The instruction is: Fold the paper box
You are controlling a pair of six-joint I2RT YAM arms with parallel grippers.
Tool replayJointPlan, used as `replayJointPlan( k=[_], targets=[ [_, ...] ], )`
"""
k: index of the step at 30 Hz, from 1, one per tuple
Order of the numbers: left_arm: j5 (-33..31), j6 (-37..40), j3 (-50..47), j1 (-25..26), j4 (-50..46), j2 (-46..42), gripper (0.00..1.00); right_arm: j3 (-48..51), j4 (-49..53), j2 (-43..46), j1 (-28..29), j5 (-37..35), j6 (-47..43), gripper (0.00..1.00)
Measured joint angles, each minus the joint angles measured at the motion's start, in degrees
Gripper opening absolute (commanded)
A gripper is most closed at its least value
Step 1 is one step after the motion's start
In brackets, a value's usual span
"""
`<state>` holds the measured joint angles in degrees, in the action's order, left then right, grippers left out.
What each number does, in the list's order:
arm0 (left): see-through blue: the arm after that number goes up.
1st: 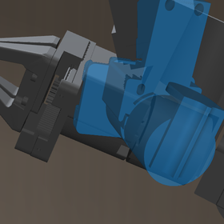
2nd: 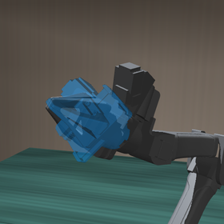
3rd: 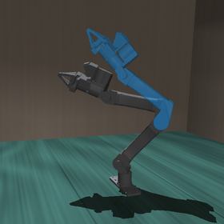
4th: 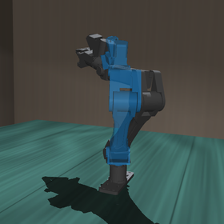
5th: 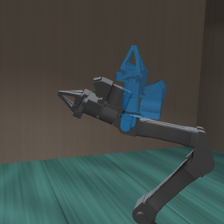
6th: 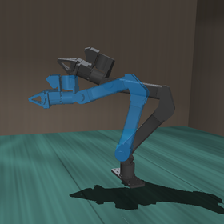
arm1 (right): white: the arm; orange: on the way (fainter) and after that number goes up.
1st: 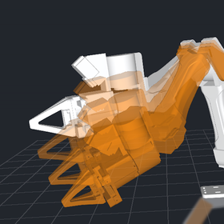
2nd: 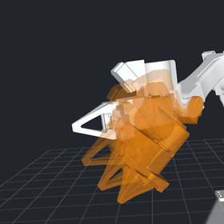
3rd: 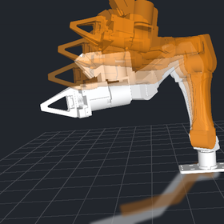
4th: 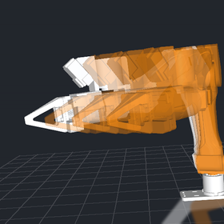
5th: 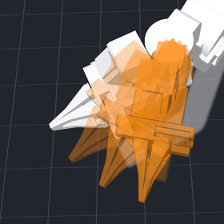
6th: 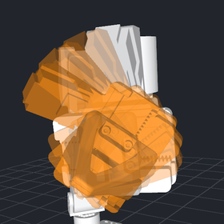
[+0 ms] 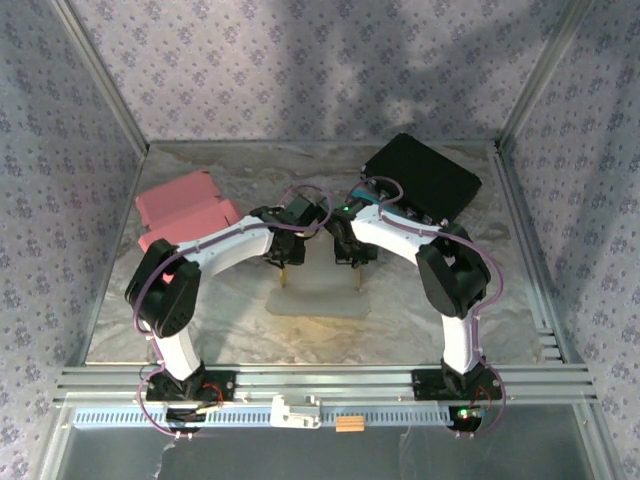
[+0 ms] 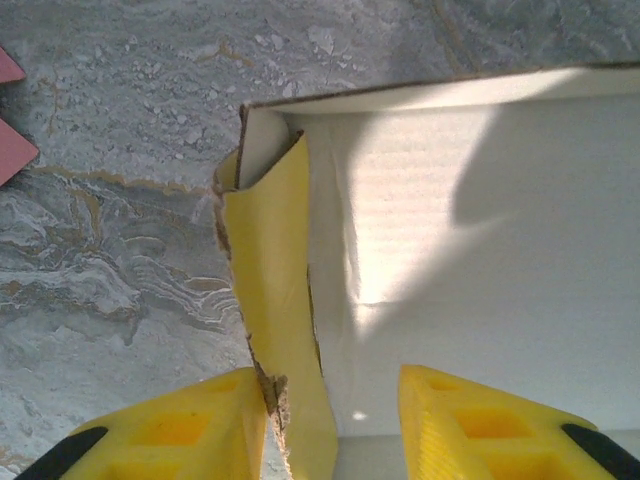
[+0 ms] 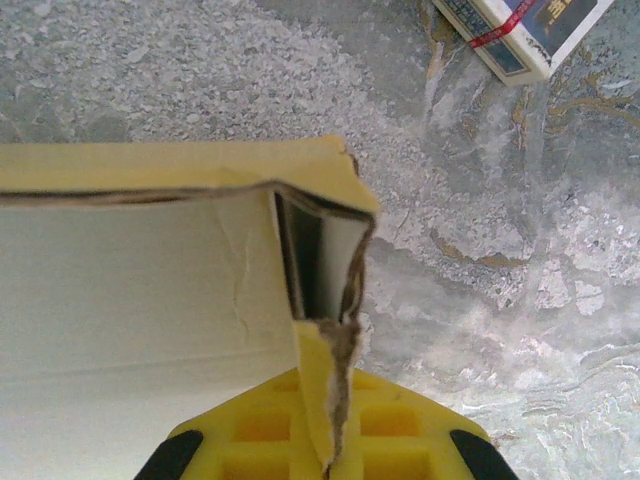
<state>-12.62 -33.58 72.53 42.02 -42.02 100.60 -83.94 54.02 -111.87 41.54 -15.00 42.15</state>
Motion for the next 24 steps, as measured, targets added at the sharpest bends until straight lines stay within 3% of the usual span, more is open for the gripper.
replayJointPlan(
  k=[13, 24],
  targets=[
    [4.5, 0.8, -1.1, -2.4, 0.8, -3.0, 0.48, 0.0, -0.1, 0.0, 0.0, -0.1, -0.6, 0.0],
    [4.1, 2.0, -1.1, -3.4, 0.7, -1.5, 0.38, 0.0, -0.1, 0.0, 0.1, -0.2, -1.0, 0.0]
  ],
)
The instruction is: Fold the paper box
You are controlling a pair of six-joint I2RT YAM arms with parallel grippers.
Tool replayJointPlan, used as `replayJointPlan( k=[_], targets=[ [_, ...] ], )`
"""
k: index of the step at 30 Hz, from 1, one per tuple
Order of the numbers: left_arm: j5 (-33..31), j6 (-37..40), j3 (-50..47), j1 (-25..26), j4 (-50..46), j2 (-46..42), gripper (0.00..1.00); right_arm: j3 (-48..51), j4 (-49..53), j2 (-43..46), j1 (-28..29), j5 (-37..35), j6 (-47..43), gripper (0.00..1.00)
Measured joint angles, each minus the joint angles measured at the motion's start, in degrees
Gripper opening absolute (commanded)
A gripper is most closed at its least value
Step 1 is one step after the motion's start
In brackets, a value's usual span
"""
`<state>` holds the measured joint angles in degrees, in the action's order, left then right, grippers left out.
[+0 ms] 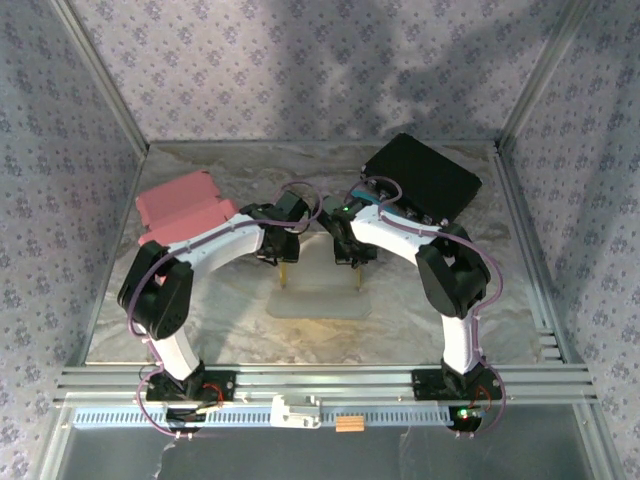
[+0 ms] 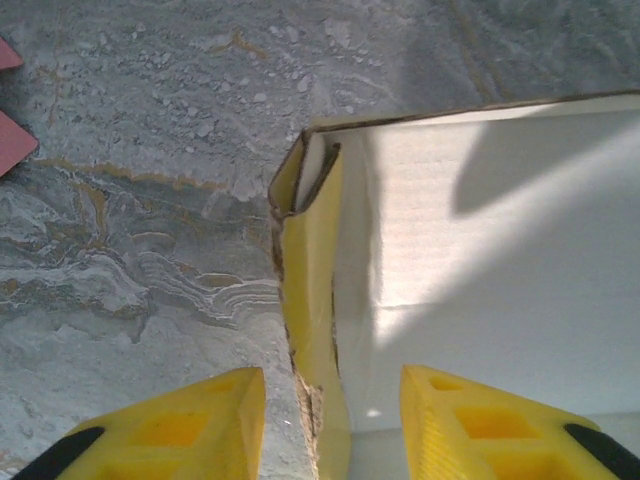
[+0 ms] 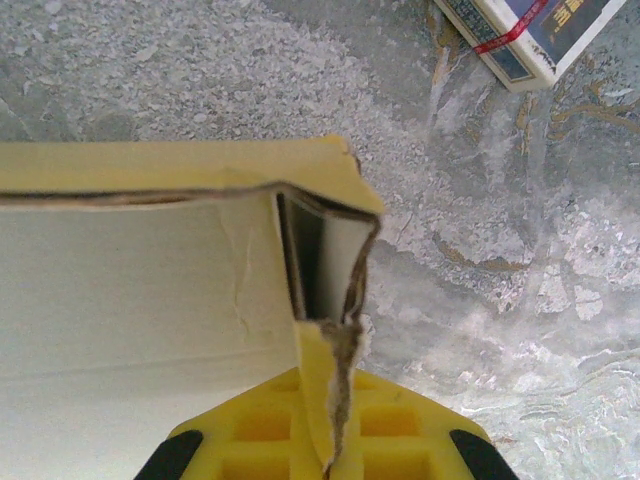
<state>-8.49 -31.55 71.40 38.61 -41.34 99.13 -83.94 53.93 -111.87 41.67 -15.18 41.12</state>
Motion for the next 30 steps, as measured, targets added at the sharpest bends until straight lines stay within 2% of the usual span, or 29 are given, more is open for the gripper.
replayJointPlan(
  k=[4, 13, 30],
  targets=[
    [-1.3, 0.1, -0.6, 0.0, 0.0, 0.7, 0.31, 0.0, 0.0, 0.0, 0.0, 0.0, 0.0, 0.0],
    [-1.8, 0.1, -1.3, 0.1, 1.2, 1.8, 0.0, -0.7, 0.2, -0.7, 0.0, 0.0, -0.6, 0.0],
    [-5.8, -6.1, 1.3, 2.4, -3.9, 3.3, 0.0, -4.9, 3.7, -4.1, -0.1, -0.4, -1.2, 0.0]
  ],
)
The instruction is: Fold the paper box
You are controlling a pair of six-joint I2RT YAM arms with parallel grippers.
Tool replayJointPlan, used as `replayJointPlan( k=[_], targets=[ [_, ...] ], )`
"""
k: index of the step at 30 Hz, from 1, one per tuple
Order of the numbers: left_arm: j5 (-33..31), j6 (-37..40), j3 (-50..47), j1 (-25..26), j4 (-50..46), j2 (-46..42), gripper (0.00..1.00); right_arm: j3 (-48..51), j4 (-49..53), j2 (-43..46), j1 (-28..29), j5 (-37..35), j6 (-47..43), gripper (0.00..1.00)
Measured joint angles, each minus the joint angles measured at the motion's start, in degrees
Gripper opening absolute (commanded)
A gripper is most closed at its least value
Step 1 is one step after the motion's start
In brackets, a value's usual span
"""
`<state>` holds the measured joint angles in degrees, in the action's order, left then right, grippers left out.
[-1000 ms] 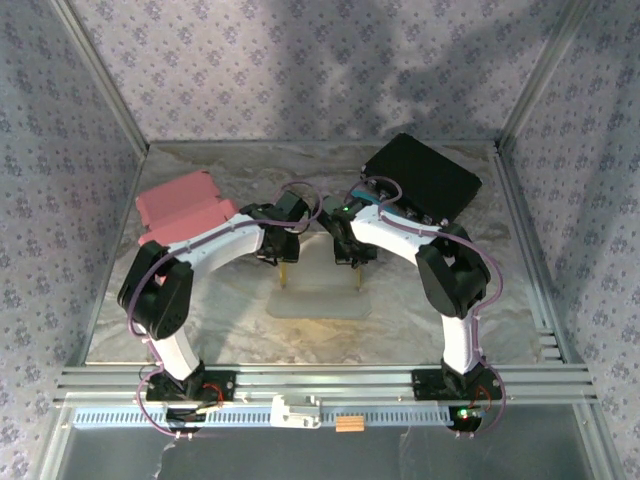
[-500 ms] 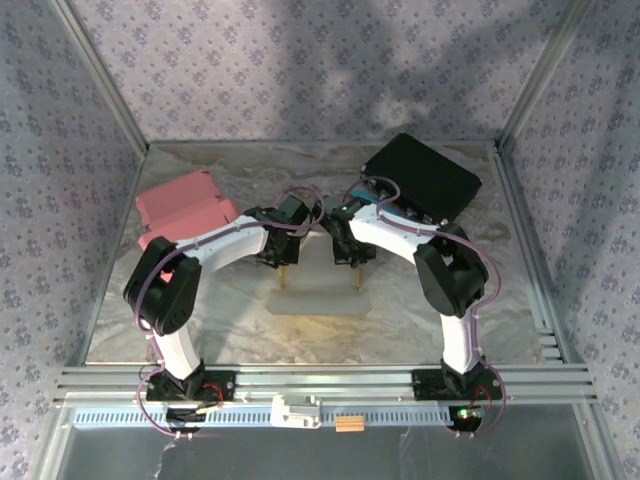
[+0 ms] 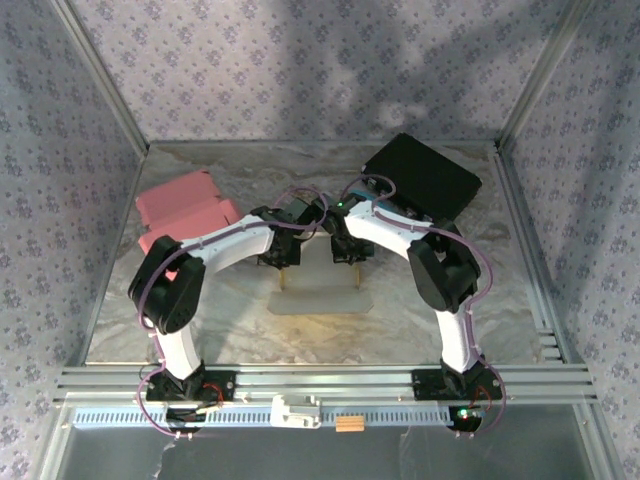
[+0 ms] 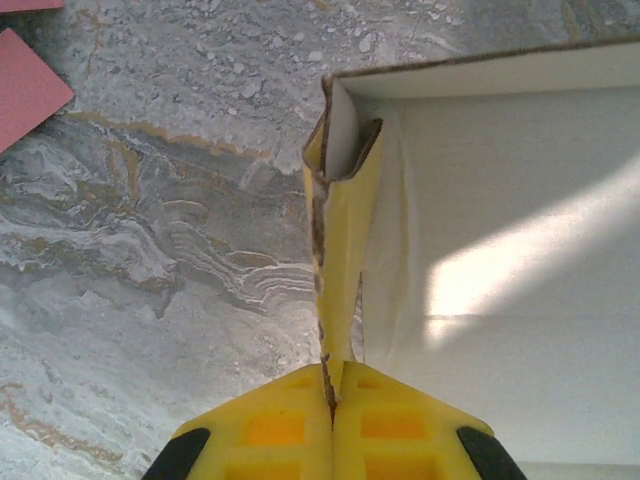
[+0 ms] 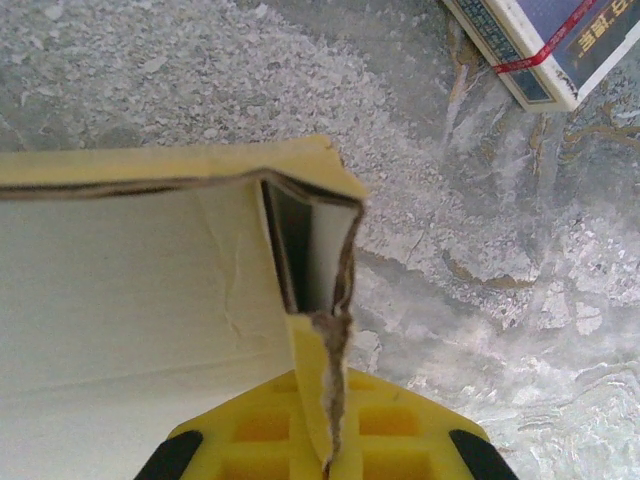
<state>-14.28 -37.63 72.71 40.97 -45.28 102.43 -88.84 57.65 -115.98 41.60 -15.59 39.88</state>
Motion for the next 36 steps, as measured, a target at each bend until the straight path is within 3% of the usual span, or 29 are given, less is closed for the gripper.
replayJointPlan(
  k=[11, 17, 24, 36],
  targets=[
    [-0.5, -4.0, 0.4, 0.7, -1.2, 0.0, 0.01, -1.0, 0.7, -0.9, 0.0, 0.0, 0.9, 0.0],
    [-0.3, -3.9, 0.1, 0.6, -0.9, -0.7, 0.34, -0.5, 0.1, -0.7, 0.1, -0.5, 0.9, 0.0],
    [3.3, -2.1, -1.2, -0.9, 3.0, -6.8, 0.46, 1.0, -1.1, 0.5, 0.3, -1.0, 0.9, 0.0],
    [11.1, -3.2, -3.6, -6.3, 5.2, -16.5, 0.48, 2.2, -1.0, 1.3, -1.6, 2.9, 5.6, 0.0]
  ],
)
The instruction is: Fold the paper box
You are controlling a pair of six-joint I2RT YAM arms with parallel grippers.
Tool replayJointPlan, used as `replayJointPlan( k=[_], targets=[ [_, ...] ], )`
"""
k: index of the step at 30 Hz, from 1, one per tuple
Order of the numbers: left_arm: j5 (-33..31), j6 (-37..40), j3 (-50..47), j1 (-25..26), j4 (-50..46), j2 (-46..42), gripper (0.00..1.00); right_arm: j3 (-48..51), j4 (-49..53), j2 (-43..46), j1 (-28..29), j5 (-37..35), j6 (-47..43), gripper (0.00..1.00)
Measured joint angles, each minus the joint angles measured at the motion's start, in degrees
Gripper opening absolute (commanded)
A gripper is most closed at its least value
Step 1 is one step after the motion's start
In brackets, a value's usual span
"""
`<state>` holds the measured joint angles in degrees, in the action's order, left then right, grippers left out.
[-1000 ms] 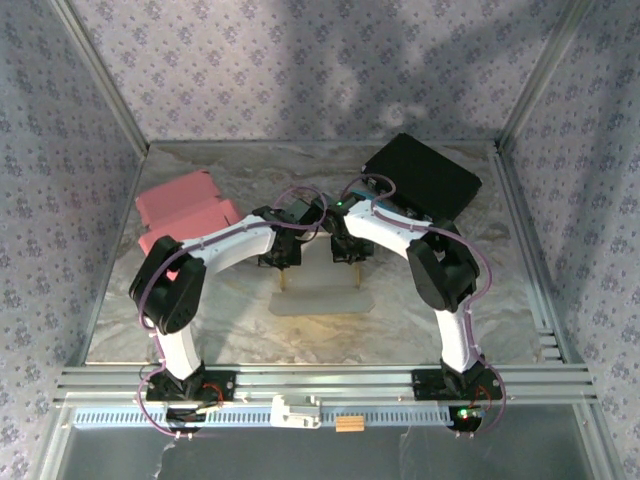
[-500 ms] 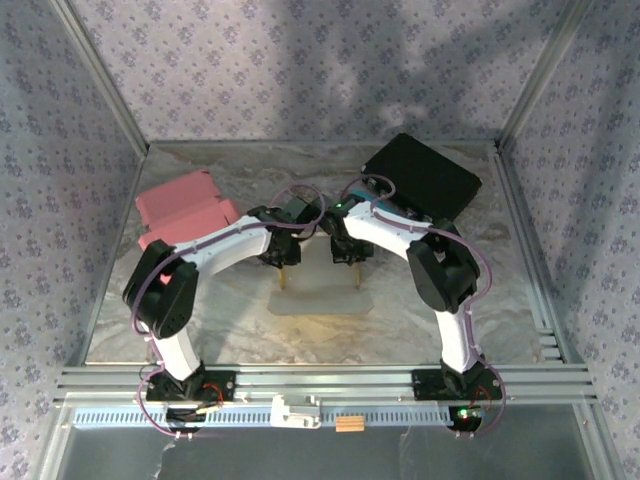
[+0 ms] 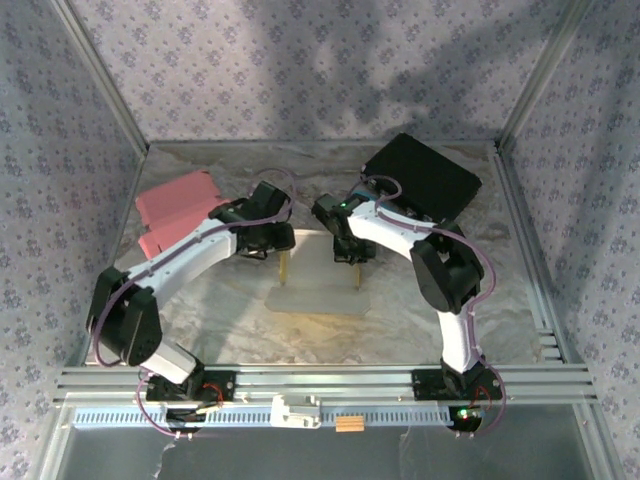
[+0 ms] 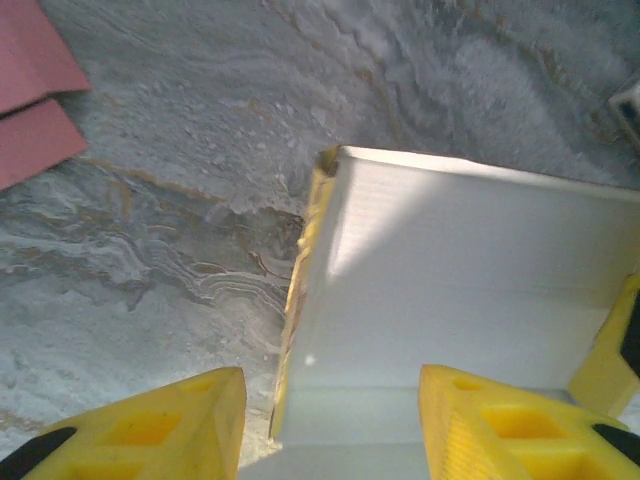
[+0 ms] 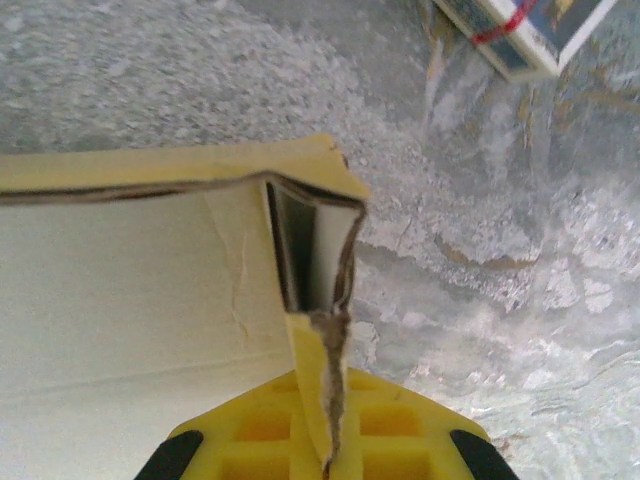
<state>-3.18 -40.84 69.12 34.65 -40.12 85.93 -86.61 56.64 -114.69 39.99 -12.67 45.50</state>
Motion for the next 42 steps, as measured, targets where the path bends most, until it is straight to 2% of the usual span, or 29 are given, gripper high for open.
replayJointPlan(
  k=[7, 14, 26, 31, 38, 42],
  targets=[
    [0.1, -5.4, 5.3, -5.5, -7.9, -5.4, 0.47, 6.1, -0.3, 2.9, -5.3, 11.8, 11.3, 0.0],
    [1.1, -9.5, 7.3, -7.7, -14.6, -9.1, 0.48, 9.9, -2.9, 3.9, -5.1, 22.8, 24.6, 0.0],
    [4.6, -11.3, 7.3, -11.9, -17.4, -14.5, 0.48, 16.5, -8.9, 7.2, -5.3, 29.0, 42.3, 0.0],
    [5.6, -11.2, 7.2, -12.6, -17.6, -15.3, 0.44, 19.9, -11.6, 9.3, -6.0, 30.8, 48.4, 0.0],
    [8.7, -11.6, -4.8, -12.8, -13.9, -18.5, 0.26, 22.9, -16.1, 10.9, -7.0, 34.1, 54.7, 0.0],
    [11.6, -12.9, -12.9, -12.8, -8.8, -17.8, 0.21, 23.1, -16.8, 10.9, -7.4, 34.8, 55.9, 0.0]
  ],
)
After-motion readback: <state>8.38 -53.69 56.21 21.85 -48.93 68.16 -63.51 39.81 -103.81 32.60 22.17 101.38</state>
